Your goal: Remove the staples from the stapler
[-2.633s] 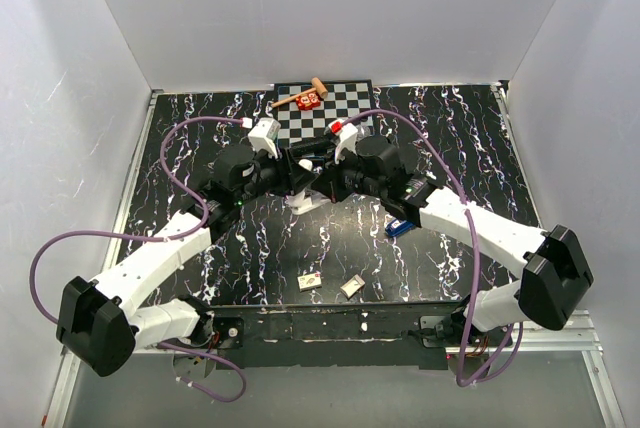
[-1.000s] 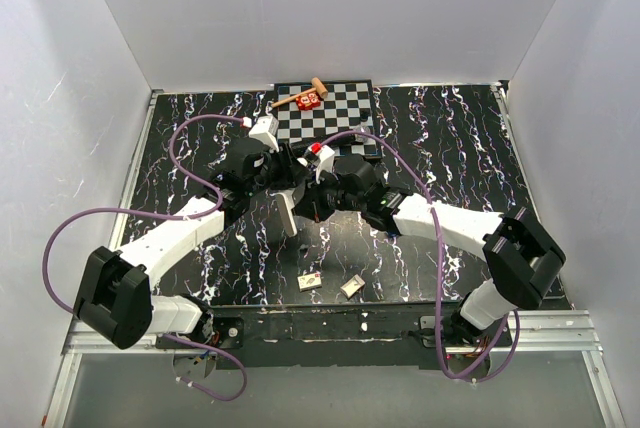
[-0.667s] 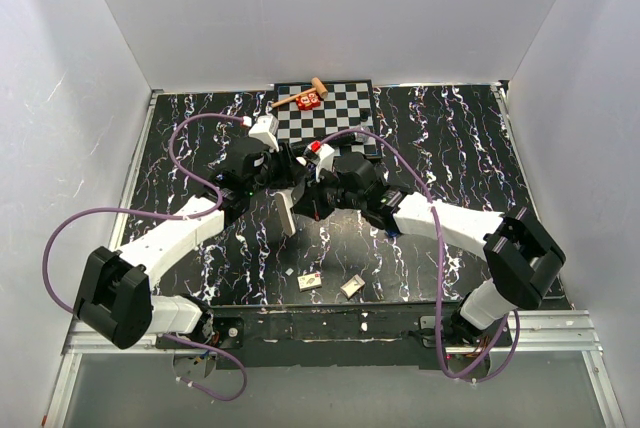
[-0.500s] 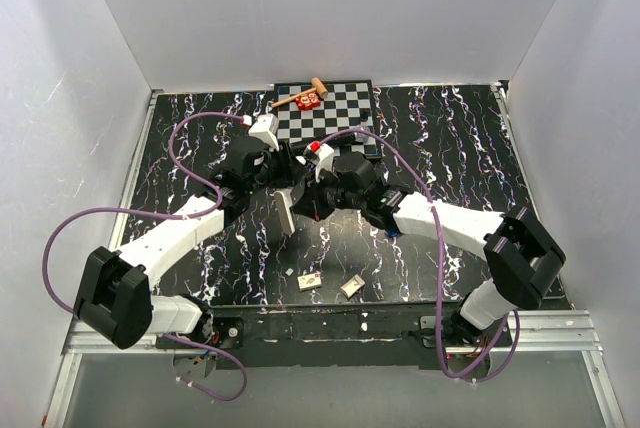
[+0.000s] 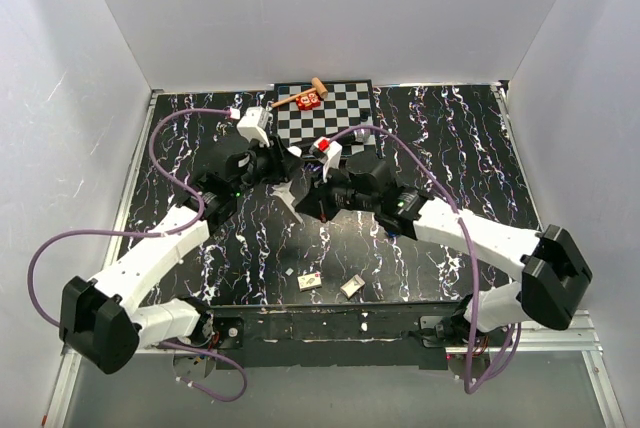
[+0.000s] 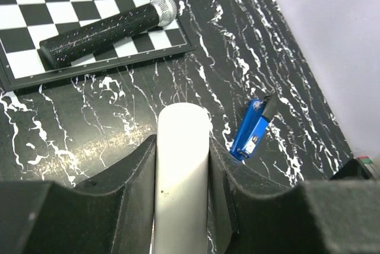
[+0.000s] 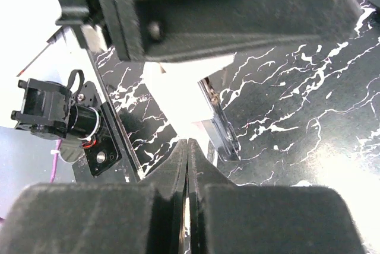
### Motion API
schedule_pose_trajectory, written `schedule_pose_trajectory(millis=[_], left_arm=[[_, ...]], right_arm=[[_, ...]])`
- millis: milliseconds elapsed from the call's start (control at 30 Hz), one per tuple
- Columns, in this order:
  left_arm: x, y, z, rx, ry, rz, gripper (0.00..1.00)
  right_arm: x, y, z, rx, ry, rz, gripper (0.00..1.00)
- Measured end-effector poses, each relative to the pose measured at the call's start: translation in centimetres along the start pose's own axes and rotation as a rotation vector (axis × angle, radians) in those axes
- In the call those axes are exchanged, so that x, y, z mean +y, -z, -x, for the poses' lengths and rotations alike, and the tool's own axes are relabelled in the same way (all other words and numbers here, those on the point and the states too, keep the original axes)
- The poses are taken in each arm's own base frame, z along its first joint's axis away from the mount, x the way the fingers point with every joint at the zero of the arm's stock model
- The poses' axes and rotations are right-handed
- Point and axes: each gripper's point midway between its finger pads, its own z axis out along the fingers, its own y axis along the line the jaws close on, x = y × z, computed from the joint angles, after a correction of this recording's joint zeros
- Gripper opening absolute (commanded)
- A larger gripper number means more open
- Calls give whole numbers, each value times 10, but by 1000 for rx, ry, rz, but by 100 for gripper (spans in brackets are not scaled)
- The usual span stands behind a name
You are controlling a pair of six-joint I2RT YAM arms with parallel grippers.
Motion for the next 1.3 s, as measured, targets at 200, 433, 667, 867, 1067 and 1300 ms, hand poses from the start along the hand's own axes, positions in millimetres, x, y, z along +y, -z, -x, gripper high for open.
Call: schedule_pose_trajectory(millis=[200,433,667,867,1067,1300], left_arm=[[-16,23,23,-58,-17,-43,0],[-29,52,41,-121,-27,-74,0],[-39,71,55,-175,-23,-104,0],[-45,82,61,-201,-6,-126,0],[-50,89,64,-210,20,-145,0],[-57,96,62,-200,44,-174,0]], right_arm=[[4,22,10,-24,32,-31,1],[14,49,17,-38,40,-38,1],[42,58,1,5,47,23,1],[72,54,-25,69,49,98,1],[85,44,-42,123,57,125,1],[86,33,-37,121,63,102,1]])
